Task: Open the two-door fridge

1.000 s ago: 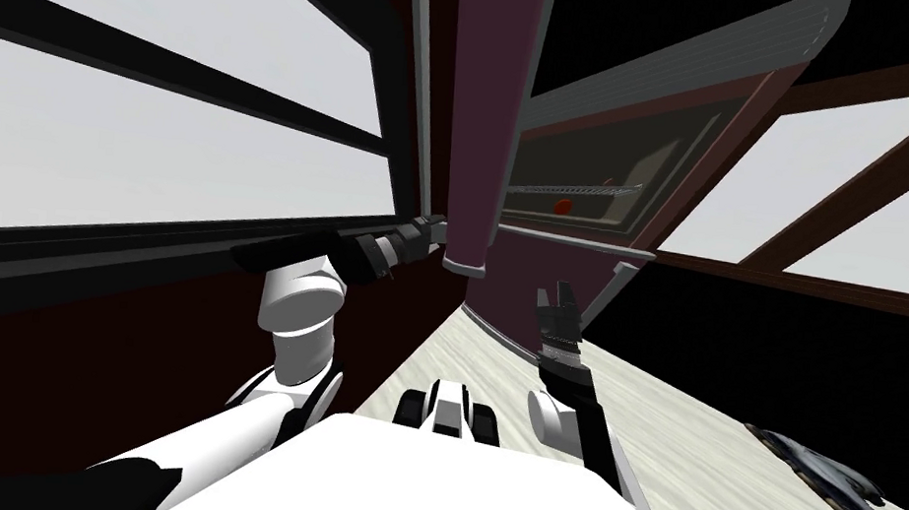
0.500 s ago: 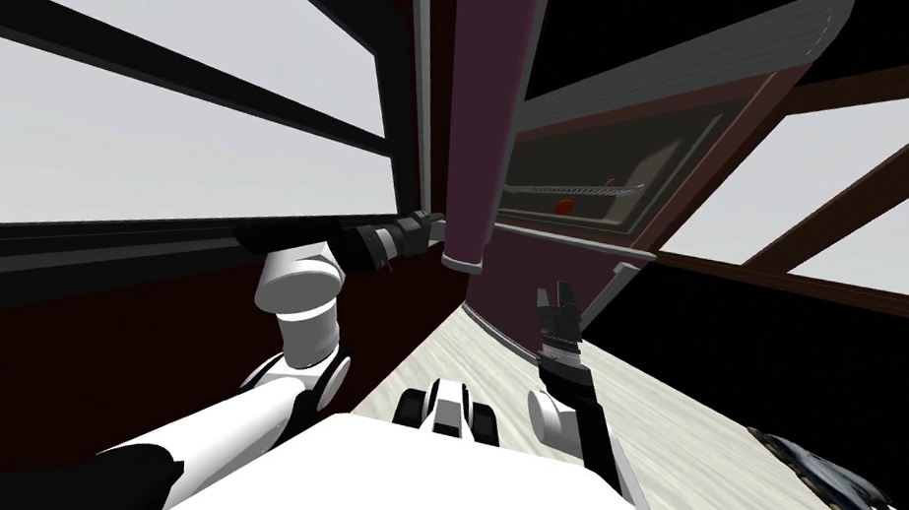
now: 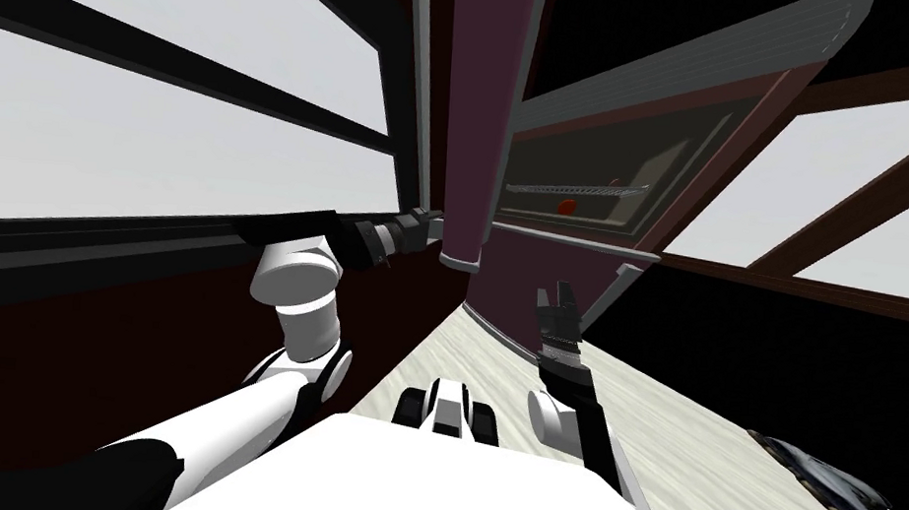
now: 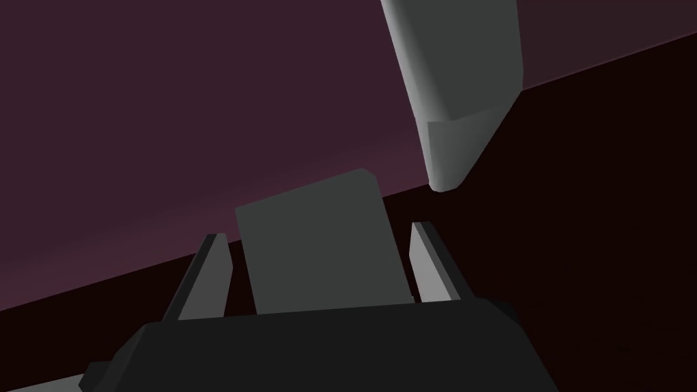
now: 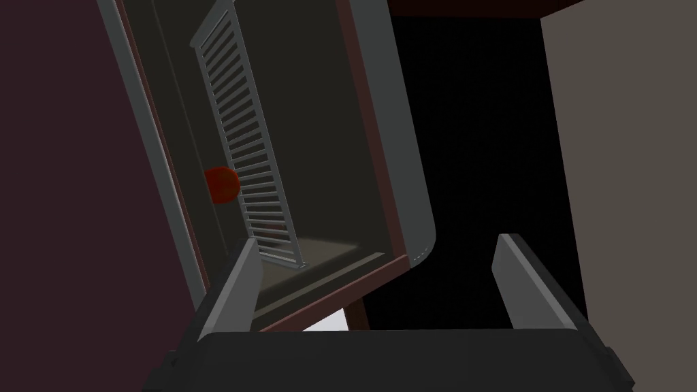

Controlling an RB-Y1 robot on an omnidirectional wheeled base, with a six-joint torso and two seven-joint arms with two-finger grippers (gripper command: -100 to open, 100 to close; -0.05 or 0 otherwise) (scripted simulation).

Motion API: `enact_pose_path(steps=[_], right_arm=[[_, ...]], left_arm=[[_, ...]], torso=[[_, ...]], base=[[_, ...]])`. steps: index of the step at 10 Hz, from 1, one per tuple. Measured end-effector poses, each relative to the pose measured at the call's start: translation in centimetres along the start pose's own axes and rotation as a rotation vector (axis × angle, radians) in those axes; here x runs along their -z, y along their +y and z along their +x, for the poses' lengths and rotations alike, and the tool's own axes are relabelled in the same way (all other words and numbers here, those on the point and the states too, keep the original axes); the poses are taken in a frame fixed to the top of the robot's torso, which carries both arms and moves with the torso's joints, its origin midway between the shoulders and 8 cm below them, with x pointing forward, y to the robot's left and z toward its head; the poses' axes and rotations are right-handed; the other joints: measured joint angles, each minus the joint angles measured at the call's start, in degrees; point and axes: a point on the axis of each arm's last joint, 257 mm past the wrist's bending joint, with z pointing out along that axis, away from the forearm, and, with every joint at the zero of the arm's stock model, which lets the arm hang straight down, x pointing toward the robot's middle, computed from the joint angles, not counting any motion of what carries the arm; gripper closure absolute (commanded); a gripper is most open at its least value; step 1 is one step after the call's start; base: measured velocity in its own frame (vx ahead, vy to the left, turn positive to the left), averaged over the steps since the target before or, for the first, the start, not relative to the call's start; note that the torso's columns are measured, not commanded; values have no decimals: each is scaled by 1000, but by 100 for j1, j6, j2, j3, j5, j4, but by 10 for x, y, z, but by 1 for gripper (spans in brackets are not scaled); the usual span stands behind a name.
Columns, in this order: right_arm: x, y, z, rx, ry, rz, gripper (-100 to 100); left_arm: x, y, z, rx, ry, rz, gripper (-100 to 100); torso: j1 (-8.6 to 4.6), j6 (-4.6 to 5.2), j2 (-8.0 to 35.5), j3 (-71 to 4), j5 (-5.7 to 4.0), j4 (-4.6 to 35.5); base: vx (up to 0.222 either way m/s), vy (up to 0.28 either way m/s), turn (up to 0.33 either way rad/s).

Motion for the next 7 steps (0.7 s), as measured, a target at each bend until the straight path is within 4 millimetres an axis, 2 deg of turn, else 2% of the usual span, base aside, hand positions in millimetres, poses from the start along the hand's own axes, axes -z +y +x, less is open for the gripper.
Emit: enact_pose_path(steps=[1, 2, 7], right_arm=[[0, 0, 0, 0, 0, 0, 0], [0, 0, 0, 0, 0, 0, 0], [0, 0, 0, 0, 0, 0, 0]], left_arm=[[1, 0, -1, 1, -2, 2, -100], [1, 4, 0, 2, 0, -6, 0], [2, 5, 0, 5, -3, -9, 0]], torso=[[0, 2, 1, 8, 3, -5], [13, -3, 7, 27, 16, -32], [77, -32, 25, 72, 59, -75]], base=[[-17, 7, 38], [-20, 13, 31], [-11, 6, 16]])
